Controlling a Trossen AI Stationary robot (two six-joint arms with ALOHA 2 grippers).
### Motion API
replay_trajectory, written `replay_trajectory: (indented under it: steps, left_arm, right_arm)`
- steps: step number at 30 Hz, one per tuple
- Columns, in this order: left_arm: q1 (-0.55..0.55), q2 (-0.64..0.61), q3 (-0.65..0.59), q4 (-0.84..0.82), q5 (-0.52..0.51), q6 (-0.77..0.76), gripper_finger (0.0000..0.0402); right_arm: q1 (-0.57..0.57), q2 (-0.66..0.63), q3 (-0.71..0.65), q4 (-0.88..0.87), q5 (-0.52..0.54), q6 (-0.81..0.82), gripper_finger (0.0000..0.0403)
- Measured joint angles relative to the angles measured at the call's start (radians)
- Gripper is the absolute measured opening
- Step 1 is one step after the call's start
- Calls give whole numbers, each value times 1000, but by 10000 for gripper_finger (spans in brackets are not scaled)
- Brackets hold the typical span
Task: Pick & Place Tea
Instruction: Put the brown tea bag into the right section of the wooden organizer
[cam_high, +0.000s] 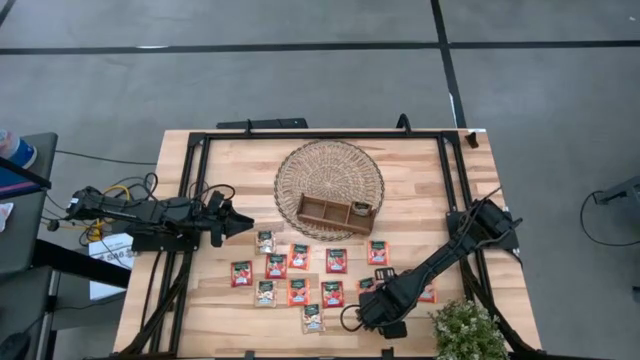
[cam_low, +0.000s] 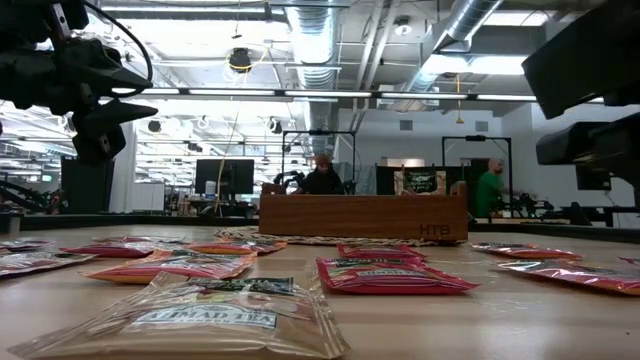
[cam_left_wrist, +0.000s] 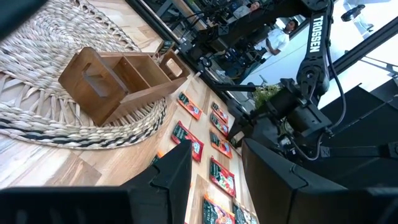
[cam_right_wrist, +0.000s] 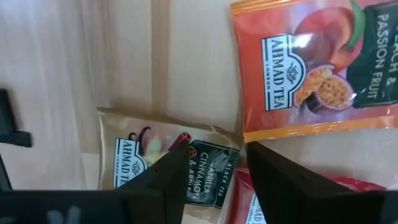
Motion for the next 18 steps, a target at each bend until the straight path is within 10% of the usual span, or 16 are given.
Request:
replay_trajectory:
  steps: [18]
  left_arm:
    - [0, 0, 0, 0, -3, -29, 133]
  right_arm:
    - [-5, 2, -4, -6, -4, 1, 56]
